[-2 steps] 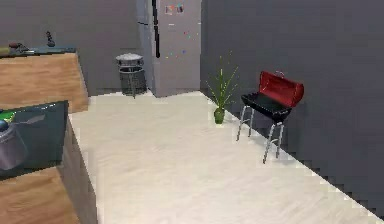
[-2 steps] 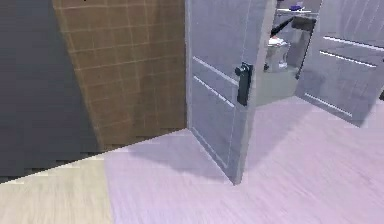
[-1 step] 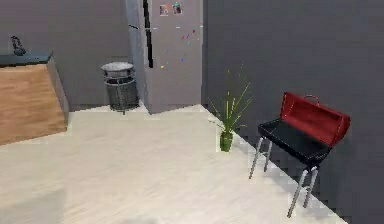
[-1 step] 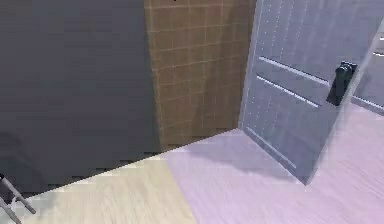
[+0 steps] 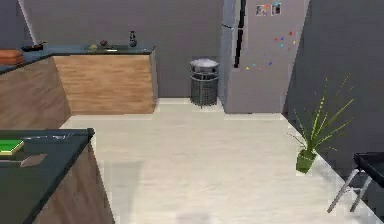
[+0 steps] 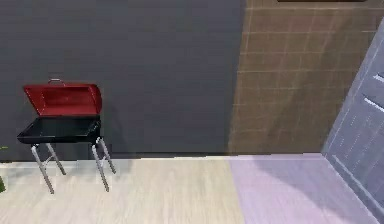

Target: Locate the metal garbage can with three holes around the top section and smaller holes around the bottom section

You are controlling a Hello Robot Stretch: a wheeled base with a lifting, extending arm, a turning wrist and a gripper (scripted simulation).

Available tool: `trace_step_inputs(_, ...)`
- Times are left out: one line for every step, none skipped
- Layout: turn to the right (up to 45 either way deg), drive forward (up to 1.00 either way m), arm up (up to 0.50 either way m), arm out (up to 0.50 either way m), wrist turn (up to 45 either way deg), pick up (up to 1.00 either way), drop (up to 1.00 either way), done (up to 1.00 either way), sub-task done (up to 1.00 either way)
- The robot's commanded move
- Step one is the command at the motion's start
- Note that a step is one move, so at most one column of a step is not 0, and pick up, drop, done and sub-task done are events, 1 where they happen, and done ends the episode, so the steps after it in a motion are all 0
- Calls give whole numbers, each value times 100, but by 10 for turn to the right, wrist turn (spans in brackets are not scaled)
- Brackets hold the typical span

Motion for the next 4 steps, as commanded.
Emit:
trace_step_inputs(0, 100, 0, 0, 0, 0, 0, 0, 0)
trace_step_inputs(-150, 0, 0, 0, 0, 0, 0, 0, 0)
trace_step_inputs(0, 5, 0, 0, 0, 0, 0, 0, 0)
trace_step_inputs(0, 100, 0, 0, 0, 0, 0, 0, 0)
